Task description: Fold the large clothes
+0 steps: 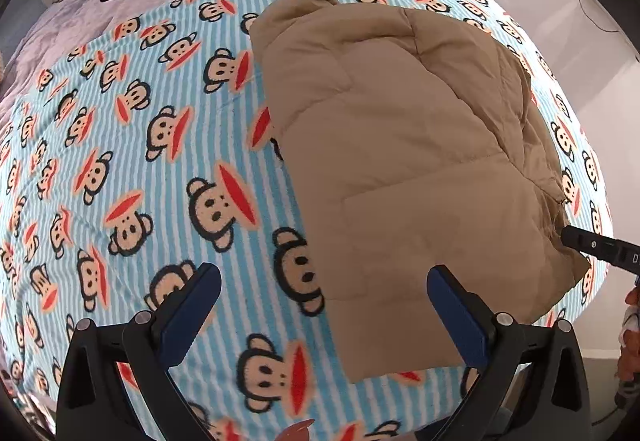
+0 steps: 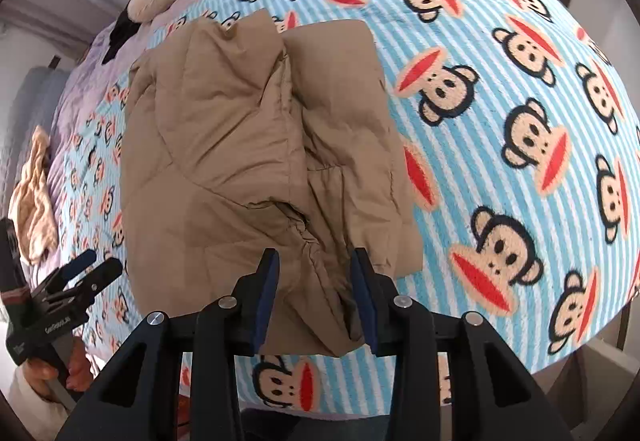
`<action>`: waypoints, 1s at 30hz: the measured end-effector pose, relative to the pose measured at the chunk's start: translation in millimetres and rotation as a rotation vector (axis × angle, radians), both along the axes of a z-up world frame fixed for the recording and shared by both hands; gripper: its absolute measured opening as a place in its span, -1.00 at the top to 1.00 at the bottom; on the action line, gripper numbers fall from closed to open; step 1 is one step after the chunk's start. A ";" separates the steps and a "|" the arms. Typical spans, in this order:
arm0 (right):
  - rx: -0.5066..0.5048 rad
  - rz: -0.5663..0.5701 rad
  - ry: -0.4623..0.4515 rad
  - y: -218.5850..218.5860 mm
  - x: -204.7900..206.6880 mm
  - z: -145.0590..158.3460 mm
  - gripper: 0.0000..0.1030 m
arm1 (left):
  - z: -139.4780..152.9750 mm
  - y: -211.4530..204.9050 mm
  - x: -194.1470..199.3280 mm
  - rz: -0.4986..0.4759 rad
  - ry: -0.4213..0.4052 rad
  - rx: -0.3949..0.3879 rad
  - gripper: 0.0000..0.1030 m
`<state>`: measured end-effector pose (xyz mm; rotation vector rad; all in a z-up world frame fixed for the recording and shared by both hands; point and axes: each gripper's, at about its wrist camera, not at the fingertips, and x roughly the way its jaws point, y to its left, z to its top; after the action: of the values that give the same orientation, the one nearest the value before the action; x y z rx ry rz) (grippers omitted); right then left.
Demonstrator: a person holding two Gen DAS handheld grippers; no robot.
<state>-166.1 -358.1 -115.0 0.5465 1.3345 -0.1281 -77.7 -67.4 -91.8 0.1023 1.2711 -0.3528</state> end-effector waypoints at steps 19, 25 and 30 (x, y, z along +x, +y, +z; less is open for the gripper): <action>0.080 0.073 -0.015 -66.1 73.6 -8.0 -1.00 | -24.8 -5.6 56.9 0.179 0.121 -0.085 -1.00; 0.153 0.122 -0.028 -65.7 90.8 -21.5 -0.99 | -32.6 -12.0 61.7 0.196 0.144 -0.087 -1.00; 0.219 0.211 0.017 -46.2 110.8 -34.1 -0.99 | -34.9 -17.6 66.4 0.183 0.155 -0.106 -1.00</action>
<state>-55.4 -404.3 -149.1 0.5857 1.4230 0.1892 -11.3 -85.0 -126.7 -0.1339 1.4006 -0.2732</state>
